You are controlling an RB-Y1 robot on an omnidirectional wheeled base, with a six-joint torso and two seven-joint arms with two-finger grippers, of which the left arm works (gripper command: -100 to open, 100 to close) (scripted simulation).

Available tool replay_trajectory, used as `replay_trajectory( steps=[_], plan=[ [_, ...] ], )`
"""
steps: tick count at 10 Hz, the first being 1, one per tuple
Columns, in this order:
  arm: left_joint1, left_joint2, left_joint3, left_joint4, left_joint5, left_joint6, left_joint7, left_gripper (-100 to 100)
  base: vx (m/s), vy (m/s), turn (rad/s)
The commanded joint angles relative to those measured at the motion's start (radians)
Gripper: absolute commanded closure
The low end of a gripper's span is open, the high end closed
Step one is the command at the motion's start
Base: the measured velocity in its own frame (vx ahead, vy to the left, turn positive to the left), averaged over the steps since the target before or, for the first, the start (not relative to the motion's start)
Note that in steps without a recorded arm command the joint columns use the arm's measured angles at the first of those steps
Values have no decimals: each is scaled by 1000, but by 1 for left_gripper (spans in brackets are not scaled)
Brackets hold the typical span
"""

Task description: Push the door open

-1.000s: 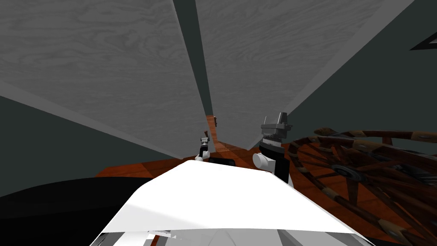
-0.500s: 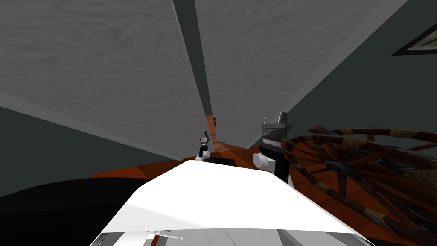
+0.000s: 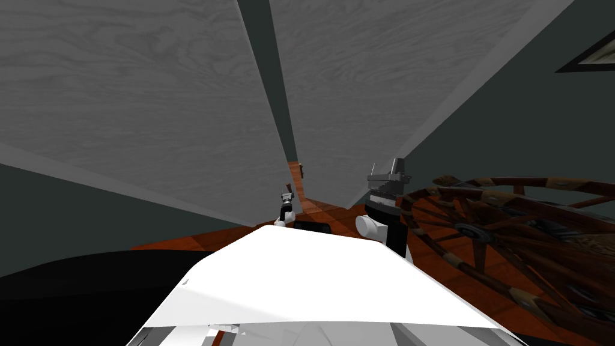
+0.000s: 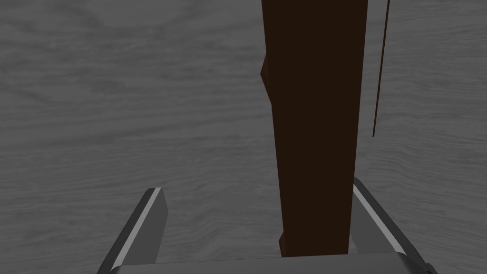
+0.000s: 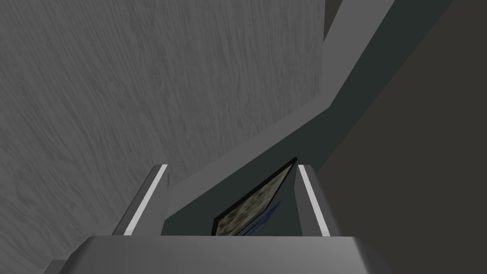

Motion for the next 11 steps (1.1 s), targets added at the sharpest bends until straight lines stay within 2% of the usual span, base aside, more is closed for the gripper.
replay_trajectory(
  steps=[1,2,11],
  plan=[
    [4,30,26,38,10,-24,10,100,-3,-8,-37],
    [5,33,34,39,12,-25,8,100,6,2,-27],
    [5,33,34,39,12,-25,8,100,0,3,0]
  ],
)
